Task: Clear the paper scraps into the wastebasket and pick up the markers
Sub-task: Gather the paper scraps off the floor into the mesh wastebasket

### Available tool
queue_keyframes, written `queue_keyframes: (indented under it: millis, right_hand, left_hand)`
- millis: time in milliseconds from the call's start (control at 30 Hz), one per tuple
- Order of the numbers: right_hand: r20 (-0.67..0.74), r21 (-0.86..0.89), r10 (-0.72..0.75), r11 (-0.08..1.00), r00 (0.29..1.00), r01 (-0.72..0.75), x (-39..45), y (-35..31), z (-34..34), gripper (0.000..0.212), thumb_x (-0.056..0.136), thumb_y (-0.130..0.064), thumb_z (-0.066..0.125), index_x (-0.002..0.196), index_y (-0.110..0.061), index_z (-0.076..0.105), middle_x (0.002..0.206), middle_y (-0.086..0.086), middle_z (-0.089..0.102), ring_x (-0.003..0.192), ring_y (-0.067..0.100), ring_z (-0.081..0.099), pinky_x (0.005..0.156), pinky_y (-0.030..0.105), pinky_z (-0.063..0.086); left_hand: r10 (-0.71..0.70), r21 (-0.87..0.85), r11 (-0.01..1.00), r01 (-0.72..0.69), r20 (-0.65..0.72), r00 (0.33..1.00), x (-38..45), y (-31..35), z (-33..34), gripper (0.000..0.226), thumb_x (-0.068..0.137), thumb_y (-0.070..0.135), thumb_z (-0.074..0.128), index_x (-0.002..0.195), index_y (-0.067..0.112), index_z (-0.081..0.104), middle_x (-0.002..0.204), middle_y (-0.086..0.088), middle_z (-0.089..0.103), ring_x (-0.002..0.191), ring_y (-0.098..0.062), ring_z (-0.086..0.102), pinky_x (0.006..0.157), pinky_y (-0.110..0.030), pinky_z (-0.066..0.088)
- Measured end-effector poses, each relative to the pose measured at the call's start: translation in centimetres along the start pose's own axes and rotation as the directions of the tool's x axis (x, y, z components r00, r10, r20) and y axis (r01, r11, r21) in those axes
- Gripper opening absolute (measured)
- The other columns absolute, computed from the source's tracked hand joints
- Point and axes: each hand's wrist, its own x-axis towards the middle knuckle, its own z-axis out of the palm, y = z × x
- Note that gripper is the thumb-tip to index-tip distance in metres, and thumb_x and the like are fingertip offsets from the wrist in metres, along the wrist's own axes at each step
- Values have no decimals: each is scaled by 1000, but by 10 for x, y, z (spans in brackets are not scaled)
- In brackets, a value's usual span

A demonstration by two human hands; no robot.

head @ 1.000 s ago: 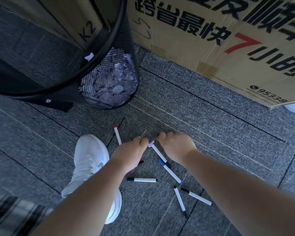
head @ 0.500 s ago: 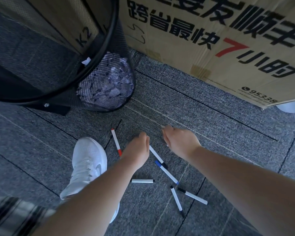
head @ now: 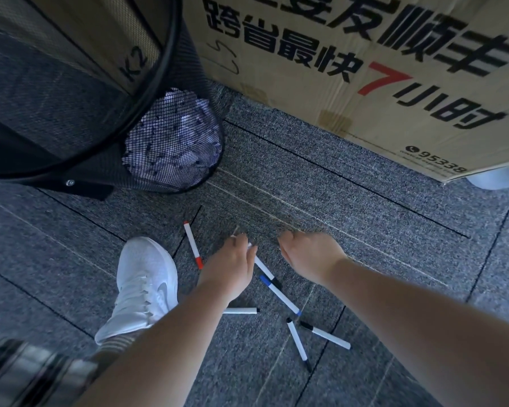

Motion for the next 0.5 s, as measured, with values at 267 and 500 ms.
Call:
queue_keyframes:
  millis: [267, 500]
  right_hand:
    - [48, 16, 12, 1000, 999, -13, -9, -8, 4, 29, 100, -24, 39, 87, -5, 56, 47, -4, 39, 38, 17, 49, 35, 24, 43]
    - [107, -56, 88, 995, 990, -82, -4, -11, 3, 20, 100, -19, 40, 93, -6, 53, 48, -5, 33, 36, 10, 38, 32, 20, 30]
  left_hand:
    - [-34, 6, 999, 34, -7, 999, -2, 0, 0, 15, 97, 11, 35, 105, 6, 46, 97, -11, 57, 58, -15, 45, 51, -25, 35]
    - [-81, -53, 996, 77, -77, 994, 0, -12, -6, 11, 96, 7, 36, 100, 3, 46, 77, -9, 51, 48, -7, 33, 41, -19, 21]
